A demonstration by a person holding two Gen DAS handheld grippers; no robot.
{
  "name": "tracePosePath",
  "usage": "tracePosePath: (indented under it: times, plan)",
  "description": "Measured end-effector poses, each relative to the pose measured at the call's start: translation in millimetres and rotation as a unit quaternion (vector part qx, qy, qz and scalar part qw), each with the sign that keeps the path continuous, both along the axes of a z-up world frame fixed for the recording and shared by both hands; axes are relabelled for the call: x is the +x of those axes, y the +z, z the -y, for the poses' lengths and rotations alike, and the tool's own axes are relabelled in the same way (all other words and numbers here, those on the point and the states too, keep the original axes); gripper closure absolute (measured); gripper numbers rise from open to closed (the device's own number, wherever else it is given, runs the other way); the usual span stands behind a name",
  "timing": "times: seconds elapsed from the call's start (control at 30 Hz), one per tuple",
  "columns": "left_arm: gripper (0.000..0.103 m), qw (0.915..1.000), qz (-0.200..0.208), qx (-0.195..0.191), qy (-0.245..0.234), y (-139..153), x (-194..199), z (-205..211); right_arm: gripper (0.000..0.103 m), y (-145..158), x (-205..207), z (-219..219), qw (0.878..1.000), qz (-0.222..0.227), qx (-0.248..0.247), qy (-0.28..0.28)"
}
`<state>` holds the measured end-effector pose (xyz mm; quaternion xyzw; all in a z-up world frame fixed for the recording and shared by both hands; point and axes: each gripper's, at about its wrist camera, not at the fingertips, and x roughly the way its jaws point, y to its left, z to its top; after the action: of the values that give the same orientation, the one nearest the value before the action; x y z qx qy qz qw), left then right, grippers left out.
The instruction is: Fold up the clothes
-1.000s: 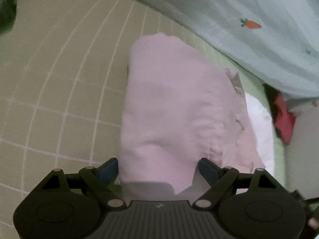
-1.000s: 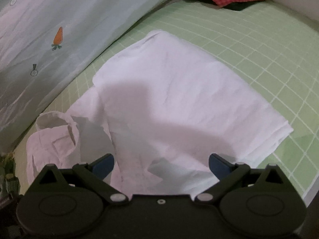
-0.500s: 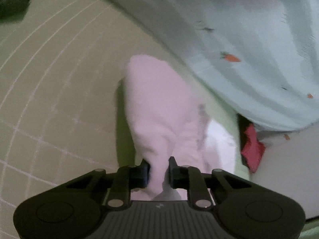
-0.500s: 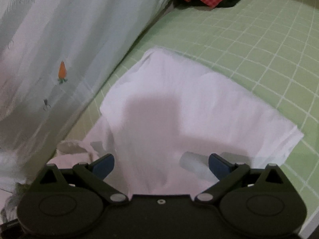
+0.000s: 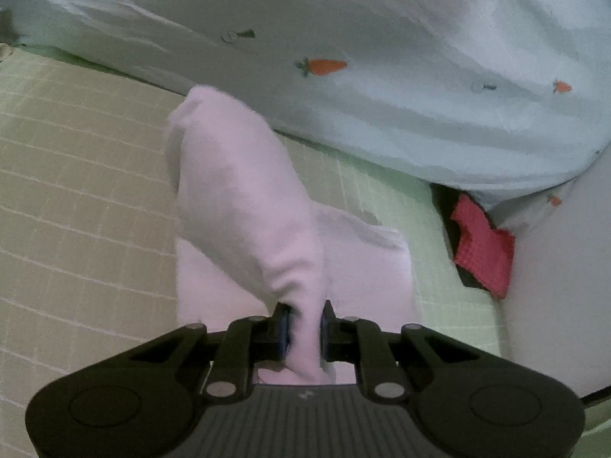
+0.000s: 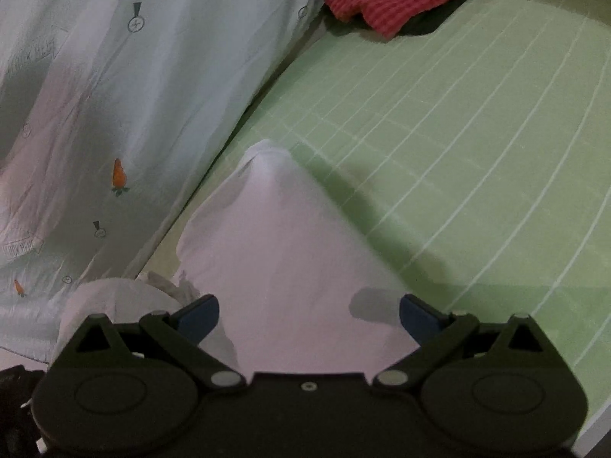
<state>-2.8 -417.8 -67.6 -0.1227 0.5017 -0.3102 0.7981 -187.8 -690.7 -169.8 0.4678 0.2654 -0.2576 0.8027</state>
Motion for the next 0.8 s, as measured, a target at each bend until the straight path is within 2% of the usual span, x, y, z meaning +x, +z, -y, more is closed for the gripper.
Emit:
tracePosePath:
  times: [0.17,0.37,0.47,0.53,0.67,0.7,0.77,0.8]
  plan:
    - [0.087,0.9998,0.005,0.009,0.015,-1.6,-9.2,37.3,0.001,3.0,-18.8,31.2,1.000,0.001,-0.013,0.009]
    - [0.087,0.9992,0.016,0.036,0.005,-1.0,-24.4,87.1,0.001,4.4,-32.8,63.7,1.000,0.000,-0.016,0.009]
    - [0.087,0.9988,0.000,0.048,-0.009,-19.8,-29.0,108.7,0.001,-1.4,-37.3,73.6,1.000,-0.010,-0.012,0.016]
    - [0.086,0.9984,-0.038,0.042,0.001,-41.1,-25.8,117.2,0.001,-6.6,-38.8,78.2,1.000,-0.018,-0.006,0.019]
    - [0.077,0.9957,-0.085,0.028,0.023,-63.3,-22.1,125.7,0.001,-7.5,-38.9,86.6,0.999,-0.021,-0.008,0.026]
    - [0.075,0.9957,-0.086,0.025,0.024,-62.3,-22.2,127.6,0.001,-6.7,-37.2,88.0,0.999,-0.020,-0.009,0.029]
    - [0.063,0.9962,-0.082,0.019,0.023,-56.9,-23.1,129.9,0.001,-5.1,-33.8,90.8,0.999,-0.017,-0.012,0.033]
    - [0.061,0.9965,-0.080,0.015,0.017,-51.9,-23.9,130.5,0.001,-4.3,-32.0,92.1,0.999,-0.016,-0.013,0.036]
